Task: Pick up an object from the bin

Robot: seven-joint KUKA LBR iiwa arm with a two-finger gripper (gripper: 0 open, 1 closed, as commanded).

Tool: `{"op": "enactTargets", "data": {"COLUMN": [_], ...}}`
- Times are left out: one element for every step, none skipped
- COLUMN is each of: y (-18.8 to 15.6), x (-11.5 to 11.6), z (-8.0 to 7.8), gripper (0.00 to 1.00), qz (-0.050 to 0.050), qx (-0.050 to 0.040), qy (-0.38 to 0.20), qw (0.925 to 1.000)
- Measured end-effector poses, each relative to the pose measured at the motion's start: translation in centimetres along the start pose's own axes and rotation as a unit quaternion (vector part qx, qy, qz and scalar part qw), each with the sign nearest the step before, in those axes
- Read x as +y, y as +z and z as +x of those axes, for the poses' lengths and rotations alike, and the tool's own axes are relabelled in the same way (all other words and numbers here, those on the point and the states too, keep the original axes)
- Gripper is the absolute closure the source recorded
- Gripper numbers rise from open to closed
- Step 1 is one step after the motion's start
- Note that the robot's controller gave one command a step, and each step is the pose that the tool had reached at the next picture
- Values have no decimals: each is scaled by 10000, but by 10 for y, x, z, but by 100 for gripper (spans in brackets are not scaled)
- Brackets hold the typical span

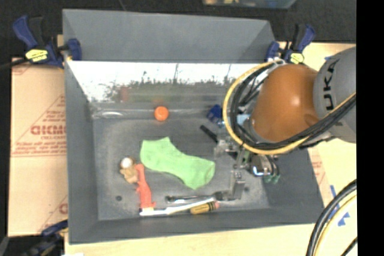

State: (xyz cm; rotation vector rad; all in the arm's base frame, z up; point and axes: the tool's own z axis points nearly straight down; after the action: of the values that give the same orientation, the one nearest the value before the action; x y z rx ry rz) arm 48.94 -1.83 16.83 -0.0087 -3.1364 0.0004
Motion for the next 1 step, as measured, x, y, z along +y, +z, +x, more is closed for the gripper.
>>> {"op": "enactTargets", "data": {"y": [-4], "x": [0], "z": [-2], "gripper": [0], "qz": [2], "qx": [-40], "qy": [-5], "qw": [10000]}}
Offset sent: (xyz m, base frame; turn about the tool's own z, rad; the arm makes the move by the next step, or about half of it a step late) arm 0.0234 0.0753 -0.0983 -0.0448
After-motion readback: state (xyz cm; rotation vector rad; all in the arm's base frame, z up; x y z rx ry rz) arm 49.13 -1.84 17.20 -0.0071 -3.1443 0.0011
